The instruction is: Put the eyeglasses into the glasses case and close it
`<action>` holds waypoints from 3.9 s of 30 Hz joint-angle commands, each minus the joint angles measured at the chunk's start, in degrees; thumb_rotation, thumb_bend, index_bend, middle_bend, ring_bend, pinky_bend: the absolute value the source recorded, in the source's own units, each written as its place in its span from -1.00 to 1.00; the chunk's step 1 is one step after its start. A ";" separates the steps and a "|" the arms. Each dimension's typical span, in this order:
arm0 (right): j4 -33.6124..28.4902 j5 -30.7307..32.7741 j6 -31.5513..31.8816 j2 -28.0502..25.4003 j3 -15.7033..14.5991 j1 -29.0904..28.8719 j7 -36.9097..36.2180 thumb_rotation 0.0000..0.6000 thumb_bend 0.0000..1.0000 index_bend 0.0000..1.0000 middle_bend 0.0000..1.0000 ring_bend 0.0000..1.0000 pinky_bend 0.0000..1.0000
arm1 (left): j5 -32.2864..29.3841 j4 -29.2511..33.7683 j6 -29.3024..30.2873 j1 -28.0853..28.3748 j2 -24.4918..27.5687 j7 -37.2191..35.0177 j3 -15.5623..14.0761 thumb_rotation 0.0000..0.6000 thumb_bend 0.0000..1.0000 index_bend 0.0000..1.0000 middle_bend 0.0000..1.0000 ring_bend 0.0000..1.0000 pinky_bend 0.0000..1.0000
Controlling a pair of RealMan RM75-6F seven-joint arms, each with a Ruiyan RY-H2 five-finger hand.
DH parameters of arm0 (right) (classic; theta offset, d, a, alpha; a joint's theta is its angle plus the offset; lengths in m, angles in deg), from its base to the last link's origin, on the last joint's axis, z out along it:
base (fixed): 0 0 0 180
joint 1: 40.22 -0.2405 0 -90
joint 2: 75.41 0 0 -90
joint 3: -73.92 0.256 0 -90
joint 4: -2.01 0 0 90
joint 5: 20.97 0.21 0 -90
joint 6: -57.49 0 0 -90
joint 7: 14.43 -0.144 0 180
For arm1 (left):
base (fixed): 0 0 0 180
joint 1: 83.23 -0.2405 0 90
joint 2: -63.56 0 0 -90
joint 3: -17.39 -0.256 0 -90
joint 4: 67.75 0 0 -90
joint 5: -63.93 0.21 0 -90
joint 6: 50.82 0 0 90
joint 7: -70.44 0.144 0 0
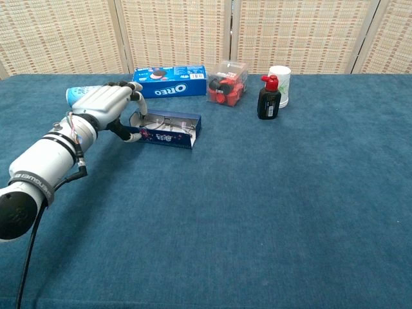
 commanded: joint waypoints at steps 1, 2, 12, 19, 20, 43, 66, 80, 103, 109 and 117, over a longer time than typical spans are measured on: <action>0.04 0.08 -0.05 -0.02 0.02 -0.01 -0.02 1.00 -0.41 -0.67 -0.51 -0.67 -0.86 | 0.30 -0.48 0.27 0.21 -0.41 -0.67 -0.35 1.00 -0.51 -0.22 -0.88 -1.00 -1.00; 0.04 0.12 -0.11 -0.02 0.03 -0.02 -0.04 1.00 -0.41 -0.67 -0.51 -0.67 -0.86 | 0.64 -0.68 0.67 0.19 -0.51 -0.96 -0.62 1.00 -0.50 -0.17 -0.87 -1.00 -1.00; 0.47 0.18 -0.27 0.05 0.03 -0.07 -0.49 1.00 -0.41 -0.67 -0.51 -0.67 -0.86 | 1.98 -0.12 1.90 -0.64 -0.17 -1.66 -2.25 1.00 -0.34 0.11 -0.78 -1.00 -1.00; 0.82 0.24 -0.50 0.21 0.05 -0.19 -0.74 1.00 -0.41 -0.67 -0.51 -0.67 -0.86 | 2.03 0.97 1.78 -1.18 0.46 -0.70 -2.85 1.00 -0.25 0.14 -0.77 -1.00 -1.00; 0.87 0.25 -0.56 0.25 0.05 -0.23 -0.76 1.00 -0.41 -0.67 -0.51 -0.67 -0.86 | 2.14 1.31 1.87 -1.36 0.61 -0.66 -3.04 1.00 -0.24 0.14 -0.77 -1.00 -1.00; -1.53 -1.22 0.91 -0.25 -0.32 0.15 1.35 1.00 -0.41 -0.67 -0.51 -0.67 -0.86 | 8.92 22.90 5.60 -11.79 17.87 -7.58 -12.63 1.00 -0.09 0.29 -0.64 -0.94 -1.00; -4.30 -2.77 2.48 -0.70 -0.88 0.71 3.96 1.00 -0.41 -0.67 -0.51 -0.67 -0.86 | 15.86 36.83 2.33 -12.75 35.60 -10.98 -18.06 1.00 -0.10 0.21 -0.64 -0.94 -1.00; -4.02 -2.90 2.69 -0.34 -1.07 0.93 3.76 1.00 -0.41 -0.67 -0.51 -0.67 -0.86 | 6.11 38.61 -7.88 -8.02 37.56 -6.72 -13.07 1.00 -0.10 0.17 -0.64 -0.94 -1.00; -3.08 -2.67 2.72 -0.11 -1.18 1.21 2.81 1.00 -0.41 -0.67 -0.51 -0.67 -0.86 | -16.95 31.44 -15.62 -1.06 31.53 6.59 -8.14 1.00 -0.11 -0.01 -0.69 -0.95 -1.00; -2.75 -2.49 2.83 -0.10 -1.20 1.41 2.44 1.00 -0.41 -0.67 -0.51 -0.67 -0.86 | -20.93 28.38 -14.46 0.06 28.81 9.14 -7.78 1.00 -0.11 -0.18 -0.72 -0.99 -1.00; -2.39 -2.31 2.72 -0.11 -1.21 1.50 1.93 1.00 -0.41 -0.67 -0.51 -0.67 -0.86 | -23.84 26.80 -11.13 0.74 26.56 12.92 -7.45 1.00 -0.27 -0.82 -1.00 -1.00 -1.00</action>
